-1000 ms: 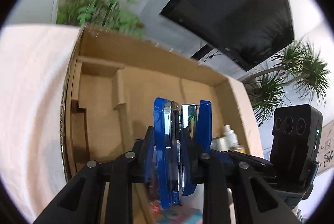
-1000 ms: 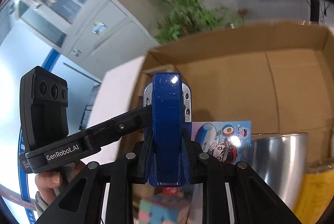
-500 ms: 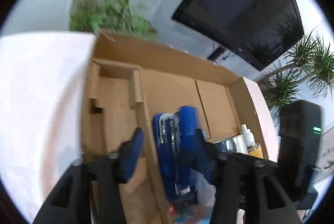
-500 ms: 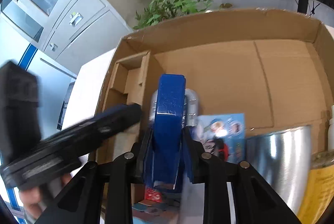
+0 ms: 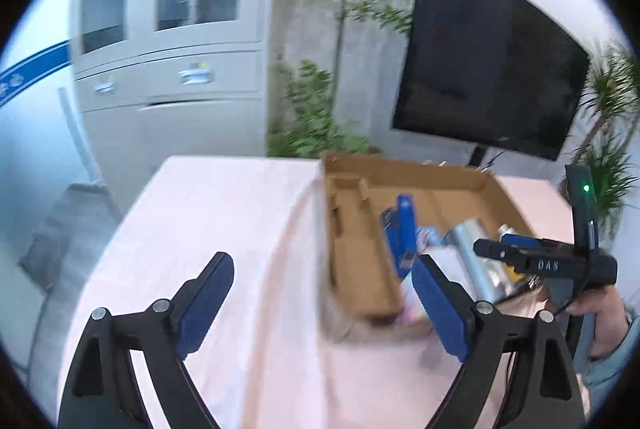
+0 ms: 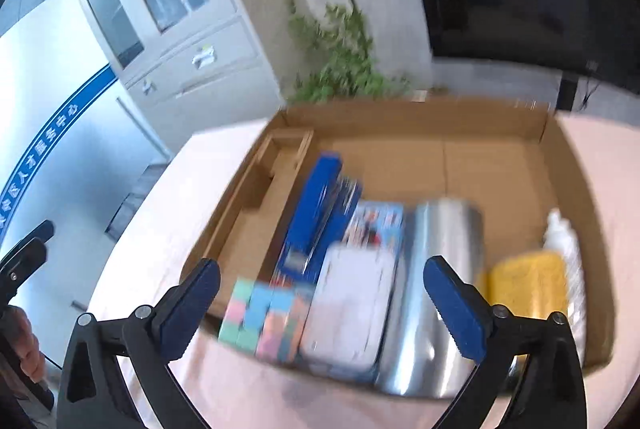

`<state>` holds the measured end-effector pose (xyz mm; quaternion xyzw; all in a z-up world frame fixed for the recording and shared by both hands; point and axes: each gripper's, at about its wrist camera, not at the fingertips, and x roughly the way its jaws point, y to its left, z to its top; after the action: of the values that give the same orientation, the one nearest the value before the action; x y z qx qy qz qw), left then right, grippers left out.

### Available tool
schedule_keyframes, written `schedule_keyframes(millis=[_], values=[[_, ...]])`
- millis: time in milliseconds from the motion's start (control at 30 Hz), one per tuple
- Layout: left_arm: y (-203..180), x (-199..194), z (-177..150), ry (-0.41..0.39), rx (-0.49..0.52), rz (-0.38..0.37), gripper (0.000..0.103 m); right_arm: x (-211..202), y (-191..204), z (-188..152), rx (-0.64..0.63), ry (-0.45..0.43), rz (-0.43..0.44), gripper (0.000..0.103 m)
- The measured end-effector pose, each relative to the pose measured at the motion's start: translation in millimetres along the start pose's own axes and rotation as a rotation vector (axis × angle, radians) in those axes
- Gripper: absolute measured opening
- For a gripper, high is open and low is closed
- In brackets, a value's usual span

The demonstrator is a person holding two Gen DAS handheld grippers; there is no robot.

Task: Organize rigid objects
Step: 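Lower the blue stapler into the box beside the insert, release, then grasp the white hair dryer by its handle with the right gripper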

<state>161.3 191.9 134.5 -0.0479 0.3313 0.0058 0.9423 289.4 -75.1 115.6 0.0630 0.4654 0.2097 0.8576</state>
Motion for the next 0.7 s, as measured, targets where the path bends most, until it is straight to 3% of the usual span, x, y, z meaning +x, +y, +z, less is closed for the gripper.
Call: schedule_keyframes(millis=[33, 67, 100, 133, 167, 200, 233, 267, 300, 367, 433, 600, 700], values=[[1, -10, -8, -0.004, -0.003, 0.02, 0.09, -2, 3, -6, -0.034, -0.006, -0.025, 0.057], [1, -22, -18, -0.025, -0.003, 0.043, 0.087, -6, 9, -14, -0.079, -0.021, -0.069, 0.038], [1, -31, -29, -0.04, -0.008, 0.057, 0.079, -8, 12, -23, -0.096, -0.034, -0.089, 0.012], [1, -38, -42, -0.037, -0.012, 0.05, 0.034, -16, 15, -34, -0.097, -0.051, -0.081, 0.012], [-1, -37, -53, -0.002, -0.006, 0.039, 0.003, -22, 19, -46, -0.106, -0.064, -0.06, 0.012], [-3, -36, -64, 0.018, -0.001, 0.046, 0.006, -29, 25, -57, -0.128, -0.08, -0.042, 0.019], [-7, -37, -76, 0.024, 0.014, 0.059, 0.006, -37, 33, -72, -0.162, -0.101, -0.027, 0.056], [-13, -40, -91, 0.025, 0.037, 0.059, 0.01, -43, 37, -82, -0.183, -0.113, -0.016, 0.086], [-16, -41, -102, 0.047, 0.04, 0.05, 0.024, -49, 41, -95, -0.204, -0.141, 0.0, 0.099], [-17, -36, -124, 0.122, -0.005, 0.034, 0.097, -53, 49, -124, -0.264, -0.125, 0.03, 0.103], [-10, -36, -151, 0.141, -0.08, -0.026, 0.099, -57, 49, -150, -0.287, -0.073, 0.088, 0.102], [13, -19, -208, 0.34, -0.241, -0.146, 0.099, -66, 50, -218, -0.369, 0.062, 0.248, 0.102], [13, -15, -237, 0.413, -0.304, -0.216, 0.091, -68, 52, -254, -0.4, 0.124, 0.33, 0.102]])
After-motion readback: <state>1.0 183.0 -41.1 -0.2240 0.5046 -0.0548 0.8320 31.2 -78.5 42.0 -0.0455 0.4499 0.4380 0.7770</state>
